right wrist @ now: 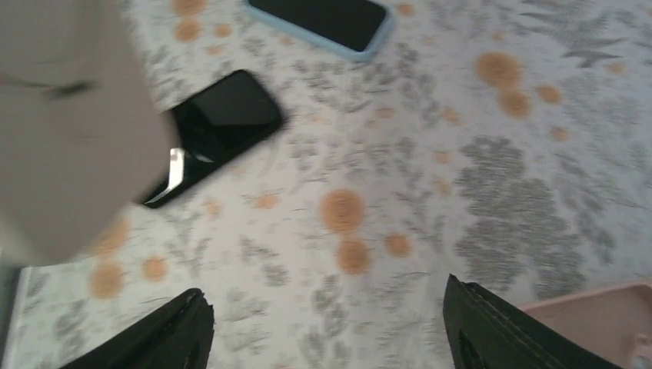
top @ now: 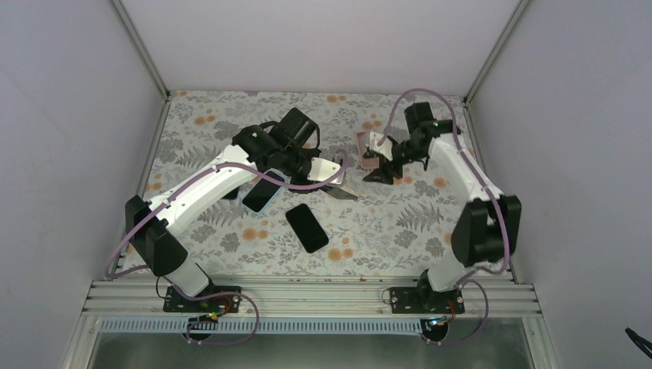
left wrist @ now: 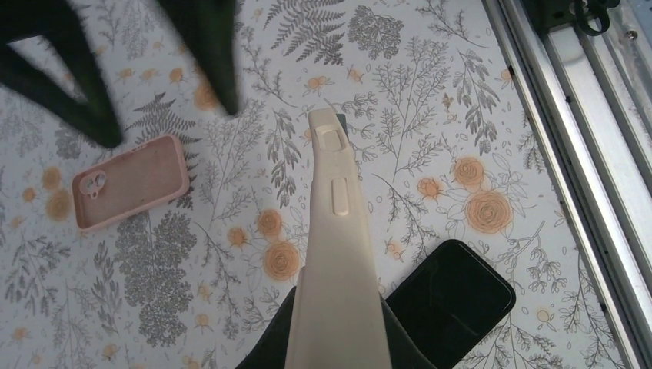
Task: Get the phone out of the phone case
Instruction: Remove the phone case from the phone.
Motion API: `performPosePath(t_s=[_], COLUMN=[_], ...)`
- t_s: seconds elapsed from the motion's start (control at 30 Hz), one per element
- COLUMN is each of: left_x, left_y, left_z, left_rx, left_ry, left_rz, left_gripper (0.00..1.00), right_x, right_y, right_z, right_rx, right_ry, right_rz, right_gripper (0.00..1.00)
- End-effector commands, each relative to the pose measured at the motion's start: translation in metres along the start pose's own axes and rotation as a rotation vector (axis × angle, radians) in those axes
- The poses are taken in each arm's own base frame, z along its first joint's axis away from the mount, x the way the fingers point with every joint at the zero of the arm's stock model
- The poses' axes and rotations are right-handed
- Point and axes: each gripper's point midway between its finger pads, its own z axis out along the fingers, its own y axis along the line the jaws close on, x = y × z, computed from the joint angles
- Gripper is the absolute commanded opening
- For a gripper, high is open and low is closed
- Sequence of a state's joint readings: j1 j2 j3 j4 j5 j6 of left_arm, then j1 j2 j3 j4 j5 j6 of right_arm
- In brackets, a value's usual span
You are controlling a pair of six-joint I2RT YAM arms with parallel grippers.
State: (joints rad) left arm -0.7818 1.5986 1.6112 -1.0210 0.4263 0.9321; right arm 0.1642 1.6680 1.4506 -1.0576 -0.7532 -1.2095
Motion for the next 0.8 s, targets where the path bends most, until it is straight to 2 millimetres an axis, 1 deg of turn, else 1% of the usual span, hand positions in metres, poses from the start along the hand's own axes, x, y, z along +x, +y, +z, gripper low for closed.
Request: performPosePath(t_s=[0.0, 0.07, 0.1, 0.2, 0.27, 0.53, 0.77], left_x=[-0.014, -0.014, -0.014, -0.014, -0.015, -0.017, -0.018], left_y=[0.012, 0.013, 0.013, 0.015, 0.015, 0.016, 0.018], left_z=[-0.014, -0.014, -0.014, -0.012, -0.011, -0.010, -0.010], left_rx=[-0.071, -0.071, -0.071, -0.067, -0.058, -0.050, -0.051], left_ry=[-0.049, -0.049, -0.051, -0.050, -0.050, -0.049, -0.052], left_rz=[0.043, 0.042, 0.042, 0.036, 0.032, 0.031, 0.028], left_gripper=[0.02, 0.02, 0.02, 0.02, 0.02, 0.02, 0.02], right_x=[-0.003, -0.001, -0.003, -0.007, -0.009, -0.009, -0.016], right_y=[0.054, 0.072, 0.078, 0.085, 0.083, 0.066, 0.065], right_z=[-0.005, -0.001, 0.000, 0.002, 0.003, 0.007, 0.006], right_rx=[-0.024, -0.041, -0.036, -0.017, -0.008, 0.039, 0.028], right_ry=[0.019, 0.011, 0.003, -0.015, -0.023, -0.016, -0.043], right_rz=[-0.053, -0.047, -0.052, -0.064, -0.063, -0.075, -0.074], right_gripper=[0.77, 0.77, 0.76, 0.76, 0.75, 0.72, 0.70])
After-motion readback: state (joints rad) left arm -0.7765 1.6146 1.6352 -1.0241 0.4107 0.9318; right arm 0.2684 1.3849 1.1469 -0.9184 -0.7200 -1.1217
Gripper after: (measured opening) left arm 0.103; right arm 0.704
